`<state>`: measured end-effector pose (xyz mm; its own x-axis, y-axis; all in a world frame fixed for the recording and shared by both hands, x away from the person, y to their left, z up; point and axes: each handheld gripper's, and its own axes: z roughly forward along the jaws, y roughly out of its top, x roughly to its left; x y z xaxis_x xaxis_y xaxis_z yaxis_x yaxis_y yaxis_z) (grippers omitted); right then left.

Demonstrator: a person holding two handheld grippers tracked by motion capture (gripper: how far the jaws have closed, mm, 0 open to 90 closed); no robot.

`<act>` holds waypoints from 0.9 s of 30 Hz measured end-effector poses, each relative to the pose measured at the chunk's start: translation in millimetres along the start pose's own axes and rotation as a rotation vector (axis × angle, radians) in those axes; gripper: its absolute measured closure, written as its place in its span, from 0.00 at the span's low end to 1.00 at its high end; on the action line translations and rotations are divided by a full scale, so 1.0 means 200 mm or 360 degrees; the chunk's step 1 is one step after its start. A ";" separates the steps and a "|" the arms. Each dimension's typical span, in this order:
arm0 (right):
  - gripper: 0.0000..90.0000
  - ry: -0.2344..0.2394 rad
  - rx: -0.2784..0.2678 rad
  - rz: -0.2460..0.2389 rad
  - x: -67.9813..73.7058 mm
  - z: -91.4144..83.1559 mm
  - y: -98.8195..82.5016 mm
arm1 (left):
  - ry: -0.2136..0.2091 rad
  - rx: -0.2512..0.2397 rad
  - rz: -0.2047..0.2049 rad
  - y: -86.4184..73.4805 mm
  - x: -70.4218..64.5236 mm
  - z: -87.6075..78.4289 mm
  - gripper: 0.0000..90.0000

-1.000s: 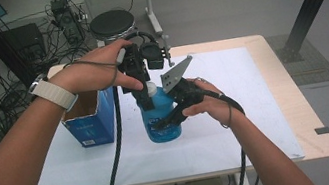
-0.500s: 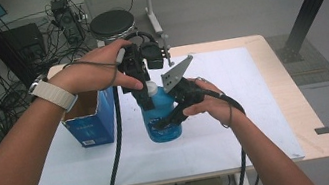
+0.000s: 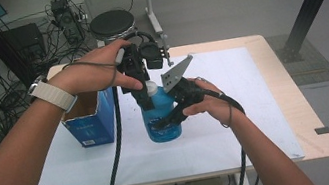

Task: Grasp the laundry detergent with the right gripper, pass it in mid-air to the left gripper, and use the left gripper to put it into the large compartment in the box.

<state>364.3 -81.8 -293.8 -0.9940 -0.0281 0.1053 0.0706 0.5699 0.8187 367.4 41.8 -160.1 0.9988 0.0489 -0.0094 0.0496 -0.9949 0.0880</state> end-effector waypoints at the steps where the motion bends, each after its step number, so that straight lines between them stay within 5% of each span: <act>1: 0.48 -0.0003 0.0000 -0.0001 0.00 0.00 0.00 | 0.0001 -0.0002 0.0001 0.00 0.00 0.00 0.10; 27: 0.48 0.0002 0.0002 -0.0014 0.01 0.00 0.01 | 0.0005 -0.0013 -0.0004 -0.01 -0.01 0.00 0.10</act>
<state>363.3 -80.4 -292.0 -0.9945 -0.0340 0.0989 0.0619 0.5709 0.8187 364.9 44.4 -159.7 0.9986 0.0520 -0.0066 0.0524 -0.9940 0.0963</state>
